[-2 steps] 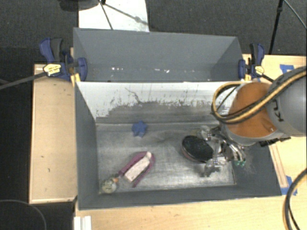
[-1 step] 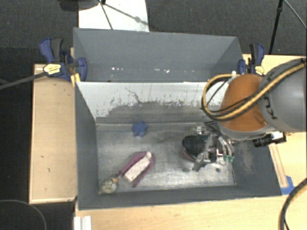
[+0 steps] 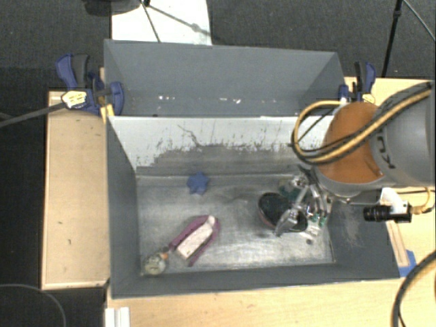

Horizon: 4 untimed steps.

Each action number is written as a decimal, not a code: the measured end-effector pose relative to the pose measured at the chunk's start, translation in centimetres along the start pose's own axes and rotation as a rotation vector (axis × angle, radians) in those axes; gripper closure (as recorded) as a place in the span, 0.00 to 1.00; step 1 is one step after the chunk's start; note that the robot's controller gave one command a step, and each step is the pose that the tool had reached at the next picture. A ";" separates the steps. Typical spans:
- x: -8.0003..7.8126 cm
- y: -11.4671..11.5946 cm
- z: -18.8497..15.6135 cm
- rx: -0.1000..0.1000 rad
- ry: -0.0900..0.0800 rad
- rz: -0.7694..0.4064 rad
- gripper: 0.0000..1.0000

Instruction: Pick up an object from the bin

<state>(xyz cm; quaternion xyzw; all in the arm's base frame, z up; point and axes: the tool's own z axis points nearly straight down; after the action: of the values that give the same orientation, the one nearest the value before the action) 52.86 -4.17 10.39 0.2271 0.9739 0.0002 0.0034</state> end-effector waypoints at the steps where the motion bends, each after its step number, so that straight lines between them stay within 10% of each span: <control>1: -0.6 -0.7 3.3 0.000 0.006 0.182 0.00; 2: -0.6 -0.6 3.2 0.001 0.005 0.174 0.00; 3: -0.6 -0.6 3.1 0.001 0.007 0.169 1.00; 4: -0.7 -0.6 -0.4 0.000 0.002 0.156 1.00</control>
Offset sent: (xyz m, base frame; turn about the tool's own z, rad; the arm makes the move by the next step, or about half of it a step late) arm 0.0012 -0.0098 -0.0339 0.1839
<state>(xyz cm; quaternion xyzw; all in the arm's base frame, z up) 53.26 -5.00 10.81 0.3023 0.9532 0.0006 0.0022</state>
